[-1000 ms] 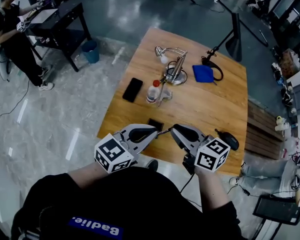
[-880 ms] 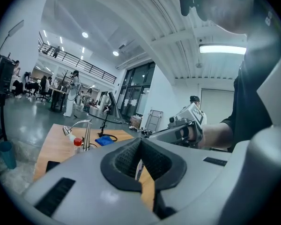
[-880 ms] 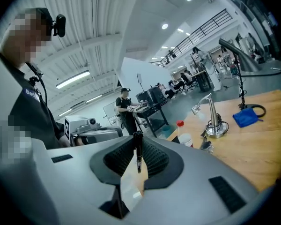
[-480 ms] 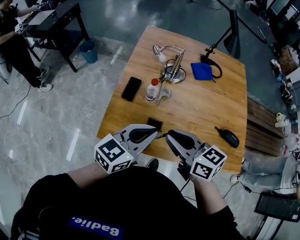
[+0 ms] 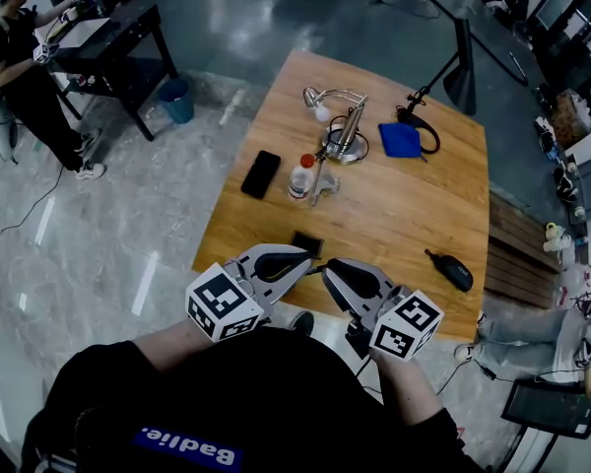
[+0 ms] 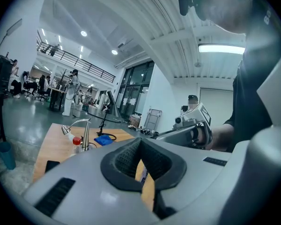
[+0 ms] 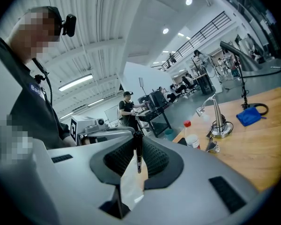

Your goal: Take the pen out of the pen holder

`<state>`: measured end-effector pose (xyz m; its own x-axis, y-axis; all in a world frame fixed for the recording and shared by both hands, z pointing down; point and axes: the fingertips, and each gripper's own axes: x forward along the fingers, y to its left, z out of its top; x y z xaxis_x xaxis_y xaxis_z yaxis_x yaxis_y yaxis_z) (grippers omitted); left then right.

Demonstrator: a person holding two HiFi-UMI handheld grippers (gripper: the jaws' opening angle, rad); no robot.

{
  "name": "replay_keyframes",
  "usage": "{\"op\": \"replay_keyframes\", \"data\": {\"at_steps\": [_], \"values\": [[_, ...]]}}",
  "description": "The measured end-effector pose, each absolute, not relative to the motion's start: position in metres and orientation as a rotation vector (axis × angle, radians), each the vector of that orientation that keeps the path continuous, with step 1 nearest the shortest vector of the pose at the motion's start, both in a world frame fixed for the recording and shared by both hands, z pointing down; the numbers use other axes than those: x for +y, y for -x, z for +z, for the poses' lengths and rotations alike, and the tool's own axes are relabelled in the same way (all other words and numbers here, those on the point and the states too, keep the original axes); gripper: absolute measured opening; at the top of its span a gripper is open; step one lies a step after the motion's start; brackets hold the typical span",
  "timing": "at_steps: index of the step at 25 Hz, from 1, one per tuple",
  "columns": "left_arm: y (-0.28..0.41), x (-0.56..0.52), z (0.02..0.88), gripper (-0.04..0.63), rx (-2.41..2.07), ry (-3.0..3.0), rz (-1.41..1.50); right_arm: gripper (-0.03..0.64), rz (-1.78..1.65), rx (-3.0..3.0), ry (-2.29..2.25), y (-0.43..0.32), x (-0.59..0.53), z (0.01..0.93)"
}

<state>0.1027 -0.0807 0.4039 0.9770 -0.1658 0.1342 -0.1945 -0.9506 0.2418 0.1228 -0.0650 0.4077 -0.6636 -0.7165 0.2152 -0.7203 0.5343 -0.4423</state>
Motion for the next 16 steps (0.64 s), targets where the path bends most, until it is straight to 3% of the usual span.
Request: {"op": "replay_keyframes", "data": {"at_steps": [16], "values": [[-0.0999, -0.0861, 0.4032, -0.002, -0.273, -2.862, 0.163, 0.060, 0.805, -2.740, -1.281, -0.1202, -0.0710, 0.4062]]}}
